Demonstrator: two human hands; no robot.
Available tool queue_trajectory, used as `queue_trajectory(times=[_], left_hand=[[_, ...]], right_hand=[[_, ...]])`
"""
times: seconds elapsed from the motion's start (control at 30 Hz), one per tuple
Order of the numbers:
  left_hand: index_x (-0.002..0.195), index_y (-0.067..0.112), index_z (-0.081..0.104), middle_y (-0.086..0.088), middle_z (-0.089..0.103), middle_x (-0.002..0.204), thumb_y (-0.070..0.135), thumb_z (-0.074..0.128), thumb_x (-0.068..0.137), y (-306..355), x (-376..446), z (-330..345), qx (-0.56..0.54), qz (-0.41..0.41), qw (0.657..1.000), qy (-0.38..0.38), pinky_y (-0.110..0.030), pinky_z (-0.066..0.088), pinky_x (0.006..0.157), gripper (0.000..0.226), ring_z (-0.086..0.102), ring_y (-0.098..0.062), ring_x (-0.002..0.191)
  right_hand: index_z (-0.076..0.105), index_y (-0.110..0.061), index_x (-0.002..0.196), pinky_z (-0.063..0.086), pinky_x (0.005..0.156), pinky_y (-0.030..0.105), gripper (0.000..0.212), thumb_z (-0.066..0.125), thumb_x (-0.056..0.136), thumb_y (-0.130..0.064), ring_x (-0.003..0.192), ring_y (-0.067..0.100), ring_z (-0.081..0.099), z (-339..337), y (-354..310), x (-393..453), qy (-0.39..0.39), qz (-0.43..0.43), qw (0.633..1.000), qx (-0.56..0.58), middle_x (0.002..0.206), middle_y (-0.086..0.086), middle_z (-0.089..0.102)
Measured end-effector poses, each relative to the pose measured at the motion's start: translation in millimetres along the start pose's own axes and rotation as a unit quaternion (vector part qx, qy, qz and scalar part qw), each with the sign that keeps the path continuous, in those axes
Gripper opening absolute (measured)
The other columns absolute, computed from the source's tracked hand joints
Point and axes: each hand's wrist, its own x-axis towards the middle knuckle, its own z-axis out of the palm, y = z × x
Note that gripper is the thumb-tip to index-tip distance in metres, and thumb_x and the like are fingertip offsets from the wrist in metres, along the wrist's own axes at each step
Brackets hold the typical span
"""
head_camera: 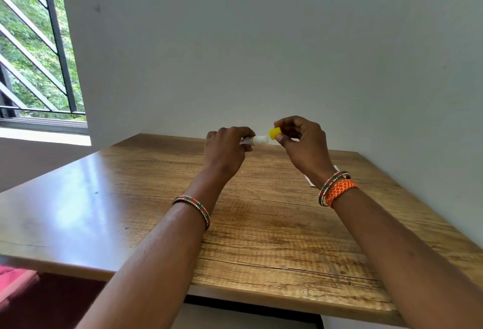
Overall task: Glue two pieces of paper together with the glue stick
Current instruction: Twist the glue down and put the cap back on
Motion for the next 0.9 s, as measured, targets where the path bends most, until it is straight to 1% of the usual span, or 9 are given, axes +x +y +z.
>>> queue_trajectory(times=[0.2,0.4,0.6,0.73,0.9], left_hand=[[0.105,0.026,0.068,-0.002,0.073,0.097,0.02,0.064,0.083,0.8,0.7,-0.4,-0.004,-0.003,1.0,-0.001,-0.035,0.04,0.079,0.024,0.062,-0.025,0.095],[0.103,0.027,0.069,-0.002,0.072,0.095,0.021,0.066,0.081,1.0,2.1,1.6,-0.007,0.002,1.0,-0.001,-0.036,0.043,0.077,0.024,0.06,-0.025,0.094],[0.105,0.027,0.068,-0.004,0.071,0.095,0.022,0.065,0.081,1.1,1.8,1.7,0.001,0.006,1.0,0.008,-0.037,0.043,0.077,0.024,0.059,-0.025,0.095],[0.107,0.026,0.067,-0.003,0.071,0.098,0.025,0.065,0.082,1.4,1.8,1.2,0.001,0.007,1.0,0.017,-0.037,0.041,0.076,0.025,0.059,-0.025,0.097],[0.111,0.025,0.066,-0.008,0.068,0.102,0.023,0.064,0.084,4.3,0.9,-1.9,0.013,0.014,1.0,0.016,-0.037,0.039,0.08,0.027,0.055,-0.026,0.102]], right_hand=[[0.069,-0.013,0.105,0.044,0.074,0.006,0.026,0.069,0.08,-0.004,0.091,0.006,0.062,0.9,1.0,-0.1,-0.008,-0.009,1.0,-0.011,0.102,-0.001,0.069],[0.069,-0.014,0.104,0.042,0.066,-0.001,0.025,0.069,0.08,-0.006,0.087,0.002,0.059,1.2,-0.8,0.0,-0.009,-0.015,1.0,-0.013,0.099,-0.003,0.068],[0.069,-0.012,0.103,0.042,0.066,-0.005,0.023,0.069,0.08,-0.006,0.086,0.003,0.06,1.5,-1.3,-0.2,-0.01,-0.021,1.0,-0.014,0.098,-0.003,0.067],[0.069,-0.011,0.102,0.042,0.065,-0.005,0.021,0.068,0.082,-0.008,0.083,0.002,0.059,2.2,-1.7,-0.3,-0.008,-0.025,0.999,-0.024,0.095,-0.005,0.065],[0.065,-0.013,0.106,0.048,0.069,0.003,0.028,0.071,0.079,-0.007,0.086,0.005,0.063,2.7,-2.5,-0.3,-0.009,-0.029,0.999,-0.013,0.096,-0.003,0.066]])
